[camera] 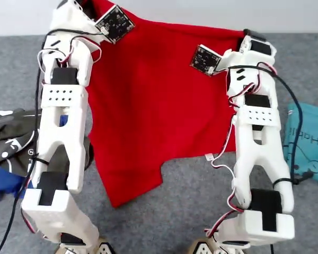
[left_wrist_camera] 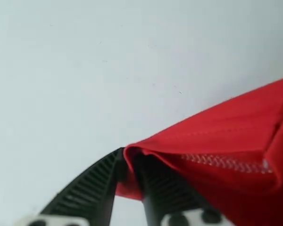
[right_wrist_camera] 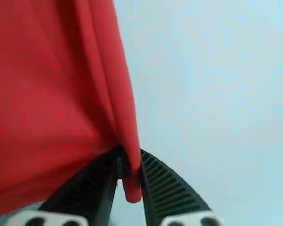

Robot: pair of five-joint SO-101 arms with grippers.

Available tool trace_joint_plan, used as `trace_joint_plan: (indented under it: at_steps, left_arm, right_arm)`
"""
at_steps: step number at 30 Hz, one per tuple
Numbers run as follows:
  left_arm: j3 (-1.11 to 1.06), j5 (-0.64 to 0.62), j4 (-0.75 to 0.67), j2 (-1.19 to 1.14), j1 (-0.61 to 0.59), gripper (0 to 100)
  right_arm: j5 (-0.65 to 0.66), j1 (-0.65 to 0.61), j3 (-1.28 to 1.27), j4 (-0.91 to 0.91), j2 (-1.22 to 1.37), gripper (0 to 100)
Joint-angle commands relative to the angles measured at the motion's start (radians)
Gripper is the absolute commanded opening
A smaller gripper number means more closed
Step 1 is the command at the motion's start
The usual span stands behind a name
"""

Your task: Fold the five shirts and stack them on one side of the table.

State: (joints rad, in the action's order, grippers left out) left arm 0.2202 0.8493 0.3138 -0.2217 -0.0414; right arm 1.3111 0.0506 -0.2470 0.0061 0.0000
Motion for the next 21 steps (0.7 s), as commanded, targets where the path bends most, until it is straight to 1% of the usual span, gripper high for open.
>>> trace_joint_plan:
  at_steps: [1,5,11,15,17,21]
  left_arm:
    - [0.056,0.014,0.083,0.014,0.0,1]
    - [0.056,0.014,0.232,0.009,0.0,1]
    - [0.054,0.014,0.491,0.008,0.0,1]
    - [0.054,0.014,0.611,0.008,0.0,1]
    - [0.054,0.014,0.654,0.012,0.002,1]
    - [0.062,0.012,0.732,0.015,0.028,1]
  right_arm:
    - [0.008,-0.007,0.011,-0.022,-0.008,1.0]
    - [0.008,-0.004,-0.06,-0.022,-0.008,1.0]
    - [0.008,-0.004,-0.183,-0.022,-0.01,1.0]
    - [0.008,0.01,-0.236,-0.01,-0.025,1.0]
    - [0.008,0.013,-0.247,0.067,-0.053,1.0]
    - [0.005,0.015,-0.247,0.283,-0.124,1.0]
